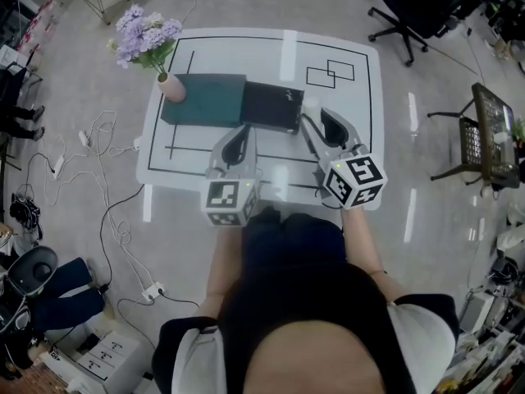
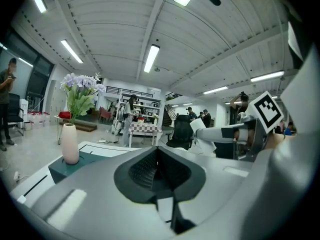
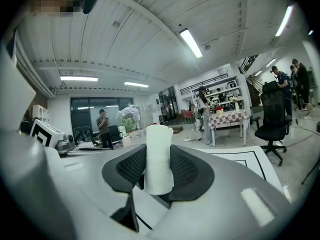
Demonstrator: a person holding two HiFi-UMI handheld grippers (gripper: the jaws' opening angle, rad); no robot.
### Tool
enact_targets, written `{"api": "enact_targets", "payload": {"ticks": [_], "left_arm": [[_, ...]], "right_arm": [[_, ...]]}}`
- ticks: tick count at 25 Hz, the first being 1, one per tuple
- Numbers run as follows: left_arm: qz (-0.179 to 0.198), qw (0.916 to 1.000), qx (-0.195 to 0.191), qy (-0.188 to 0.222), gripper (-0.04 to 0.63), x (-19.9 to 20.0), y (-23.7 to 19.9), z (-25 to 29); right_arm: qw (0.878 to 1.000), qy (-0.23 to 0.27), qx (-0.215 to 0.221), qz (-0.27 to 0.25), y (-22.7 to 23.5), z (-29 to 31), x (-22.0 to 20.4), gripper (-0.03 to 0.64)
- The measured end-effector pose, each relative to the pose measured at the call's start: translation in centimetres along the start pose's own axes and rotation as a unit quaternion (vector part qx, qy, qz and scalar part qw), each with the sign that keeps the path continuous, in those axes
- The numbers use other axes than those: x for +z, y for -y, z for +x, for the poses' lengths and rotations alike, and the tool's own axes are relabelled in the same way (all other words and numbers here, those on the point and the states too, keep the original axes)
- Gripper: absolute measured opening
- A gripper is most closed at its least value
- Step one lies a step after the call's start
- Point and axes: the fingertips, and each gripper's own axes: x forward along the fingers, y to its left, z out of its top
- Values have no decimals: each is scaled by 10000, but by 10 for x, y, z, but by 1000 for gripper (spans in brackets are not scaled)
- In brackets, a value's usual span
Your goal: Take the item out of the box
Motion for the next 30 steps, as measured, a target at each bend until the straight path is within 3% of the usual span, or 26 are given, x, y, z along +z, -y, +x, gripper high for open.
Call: {"api": "enact_targets", "payload": {"ticks": [30], "left_arm": [[14, 10000, -36, -77, 11, -4, 5, 20]], "right_arm": [[9999, -129, -102, 2, 19, -1, -9, 140]]}}
